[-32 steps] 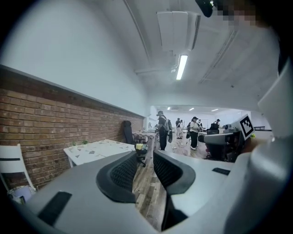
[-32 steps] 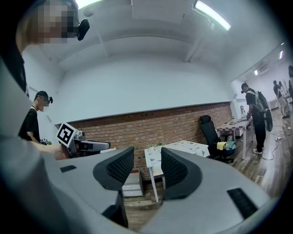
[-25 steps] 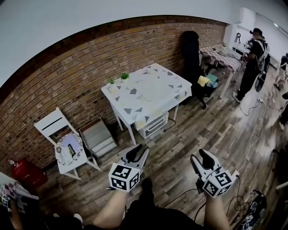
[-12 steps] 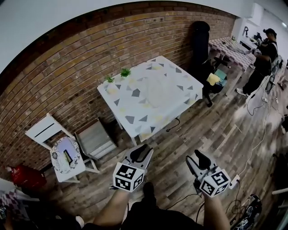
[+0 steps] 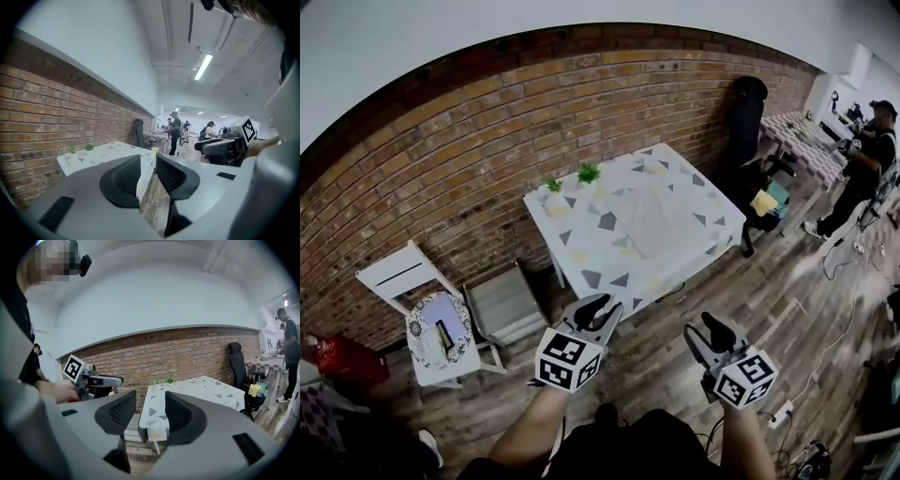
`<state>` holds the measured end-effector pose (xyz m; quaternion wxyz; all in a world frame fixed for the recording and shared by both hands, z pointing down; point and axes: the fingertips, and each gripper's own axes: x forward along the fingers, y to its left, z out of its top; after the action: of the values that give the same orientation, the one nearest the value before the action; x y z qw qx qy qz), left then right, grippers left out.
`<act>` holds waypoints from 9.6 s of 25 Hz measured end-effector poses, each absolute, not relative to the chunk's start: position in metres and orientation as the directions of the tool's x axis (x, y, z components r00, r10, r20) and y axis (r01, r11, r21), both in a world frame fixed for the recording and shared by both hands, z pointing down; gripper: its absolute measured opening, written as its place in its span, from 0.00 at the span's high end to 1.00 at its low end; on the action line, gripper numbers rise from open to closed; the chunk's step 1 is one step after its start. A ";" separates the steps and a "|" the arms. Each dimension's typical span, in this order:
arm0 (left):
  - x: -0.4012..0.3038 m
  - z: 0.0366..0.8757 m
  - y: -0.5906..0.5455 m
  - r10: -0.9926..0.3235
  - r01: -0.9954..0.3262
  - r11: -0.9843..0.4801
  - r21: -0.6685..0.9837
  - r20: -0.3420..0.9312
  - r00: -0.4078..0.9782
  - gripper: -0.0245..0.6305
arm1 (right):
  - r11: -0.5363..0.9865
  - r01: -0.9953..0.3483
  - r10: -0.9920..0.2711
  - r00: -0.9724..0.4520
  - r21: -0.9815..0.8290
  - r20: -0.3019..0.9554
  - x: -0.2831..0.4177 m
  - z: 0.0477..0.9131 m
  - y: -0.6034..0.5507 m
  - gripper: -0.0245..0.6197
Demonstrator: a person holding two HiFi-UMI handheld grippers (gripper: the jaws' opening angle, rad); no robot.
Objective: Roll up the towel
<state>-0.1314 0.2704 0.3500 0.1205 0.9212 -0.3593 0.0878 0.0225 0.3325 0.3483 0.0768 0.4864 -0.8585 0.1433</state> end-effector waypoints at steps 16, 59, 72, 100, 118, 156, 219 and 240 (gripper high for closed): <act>-0.089 0.379 0.146 -0.667 -0.733 -0.670 0.117 0.339 0.664 0.80 | 0.580 -0.780 -0.740 -0.626 -0.237 0.248 0.053 0.379 0.179 0.66; -0.037 0.567 0.030 -0.352 -0.477 -0.878 -0.034 0.721 0.597 0.79 | 0.809 -0.587 -0.358 -0.550 -0.044 0.755 -0.002 0.606 0.056 0.70; -0.033 0.593 0.021 -0.302 -0.440 -0.897 -0.032 0.770 0.561 0.77 | 0.826 -0.564 -0.315 -0.475 -0.009 0.822 0.010 0.642 0.050 0.86; 0.004 0.638 0.028 -0.156 -0.105 -0.987 -0.120 0.871 0.466 0.80 | 0.904 -0.426 -0.201 -0.507 -0.040 0.838 0.007 0.643 0.050 0.76; 0.030 0.635 0.038 -0.146 0.012 -0.984 -0.178 0.839 0.524 0.88 | 0.917 -0.396 -0.188 -0.549 -0.055 0.814 0.026 0.601 0.049 0.91; 0.035 0.645 0.039 -0.121 -0.025 -0.992 -0.124 0.872 0.475 0.91 | 0.926 -0.377 -0.206 -0.465 0.018 0.861 0.032 0.644 0.042 0.84; 0.036 0.617 -0.009 -0.163 0.077 -0.971 -0.226 0.864 0.476 0.89 | 0.905 -0.425 -0.234 -0.438 0.029 0.868 0.048 0.641 -0.002 0.87; 0.044 0.631 -0.005 0.078 -0.015 -0.996 0.093 0.906 0.417 0.91 | 0.912 -0.404 -0.252 -0.423 0.068 0.871 0.045 0.629 0.000 0.78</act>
<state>0.0440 -0.0053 0.6312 0.0430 0.8405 0.0189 0.5397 0.0454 0.0002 0.6293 0.5005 0.1951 -0.8401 0.0760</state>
